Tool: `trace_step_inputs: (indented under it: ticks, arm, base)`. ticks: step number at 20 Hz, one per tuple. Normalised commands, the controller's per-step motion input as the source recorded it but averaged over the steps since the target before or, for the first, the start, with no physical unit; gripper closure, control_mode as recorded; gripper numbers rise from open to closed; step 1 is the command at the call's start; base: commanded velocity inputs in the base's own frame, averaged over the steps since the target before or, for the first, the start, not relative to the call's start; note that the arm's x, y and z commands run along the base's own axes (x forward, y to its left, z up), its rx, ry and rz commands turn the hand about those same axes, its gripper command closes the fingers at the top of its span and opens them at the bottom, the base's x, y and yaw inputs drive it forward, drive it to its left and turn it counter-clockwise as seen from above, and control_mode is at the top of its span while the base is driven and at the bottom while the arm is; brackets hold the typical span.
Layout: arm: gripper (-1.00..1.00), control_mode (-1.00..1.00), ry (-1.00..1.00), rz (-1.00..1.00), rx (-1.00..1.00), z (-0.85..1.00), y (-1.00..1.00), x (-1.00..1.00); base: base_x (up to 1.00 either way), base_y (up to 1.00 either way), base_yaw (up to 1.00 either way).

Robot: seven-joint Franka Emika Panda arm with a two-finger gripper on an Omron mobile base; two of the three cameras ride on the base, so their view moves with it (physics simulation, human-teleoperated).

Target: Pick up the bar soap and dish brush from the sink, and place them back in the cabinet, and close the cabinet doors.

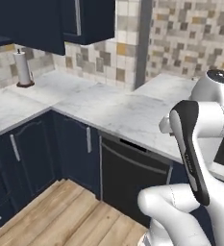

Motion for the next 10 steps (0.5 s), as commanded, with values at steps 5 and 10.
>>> trace_step_inputs:
  ticks: [5, 10]
  arm:
    - [1.00, 1.00, 0.00, 0.00, 0.00, 0.00, 0.00, 0.00]
    - [1.00, 1.00, 0.00, 0.00, 0.00, 0.00, 0.00, 0.00]
  base:
    - [0.00, 0.00, 0.64]
    - [0.00, 0.00, 0.65]
